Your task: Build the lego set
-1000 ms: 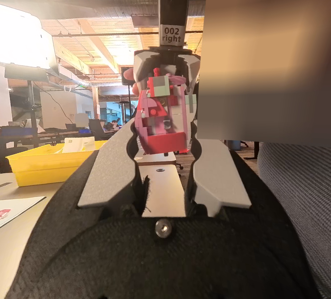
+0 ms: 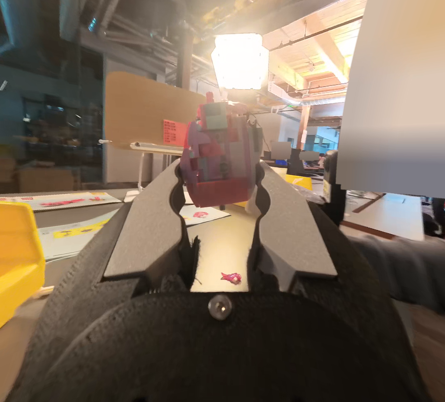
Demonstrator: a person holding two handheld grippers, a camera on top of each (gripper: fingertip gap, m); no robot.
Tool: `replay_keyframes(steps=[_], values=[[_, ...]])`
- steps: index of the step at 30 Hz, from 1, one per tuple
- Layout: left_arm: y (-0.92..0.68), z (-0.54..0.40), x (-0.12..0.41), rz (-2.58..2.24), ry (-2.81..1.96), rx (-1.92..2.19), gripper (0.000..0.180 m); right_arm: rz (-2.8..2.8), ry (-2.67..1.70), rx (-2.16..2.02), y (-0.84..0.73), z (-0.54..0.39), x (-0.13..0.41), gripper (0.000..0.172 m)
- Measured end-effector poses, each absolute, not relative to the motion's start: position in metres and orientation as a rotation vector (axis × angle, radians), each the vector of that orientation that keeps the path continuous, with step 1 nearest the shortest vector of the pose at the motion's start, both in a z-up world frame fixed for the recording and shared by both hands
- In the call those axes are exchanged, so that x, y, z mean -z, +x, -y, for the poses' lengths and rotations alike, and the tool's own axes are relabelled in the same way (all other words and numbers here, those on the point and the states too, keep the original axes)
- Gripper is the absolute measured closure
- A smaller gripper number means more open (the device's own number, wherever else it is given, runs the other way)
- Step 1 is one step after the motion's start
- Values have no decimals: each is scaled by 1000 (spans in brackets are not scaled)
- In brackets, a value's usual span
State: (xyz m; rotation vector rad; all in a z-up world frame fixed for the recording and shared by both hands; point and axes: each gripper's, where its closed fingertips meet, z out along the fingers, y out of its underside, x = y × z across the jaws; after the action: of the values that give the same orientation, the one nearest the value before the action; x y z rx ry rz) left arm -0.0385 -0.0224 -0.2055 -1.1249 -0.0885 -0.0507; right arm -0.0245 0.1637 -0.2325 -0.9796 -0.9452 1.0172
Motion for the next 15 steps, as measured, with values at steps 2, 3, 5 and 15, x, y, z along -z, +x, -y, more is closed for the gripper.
replay_keyframes(steps=[2,3,5,15], values=[[-40,23,205,91,-1124,17,123,885,-943,-922,-28,-186,229,139],[-40,22,205,88,-1125,-6,124,884,-962,-906,-32,-195,230,139],[-39,20,205,75,-1136,-60,123,853,-955,-903,-35,-210,228,140],[-21,-7,204,88,-1158,-83,123,577,-1140,-1019,-26,-286,231,146]])
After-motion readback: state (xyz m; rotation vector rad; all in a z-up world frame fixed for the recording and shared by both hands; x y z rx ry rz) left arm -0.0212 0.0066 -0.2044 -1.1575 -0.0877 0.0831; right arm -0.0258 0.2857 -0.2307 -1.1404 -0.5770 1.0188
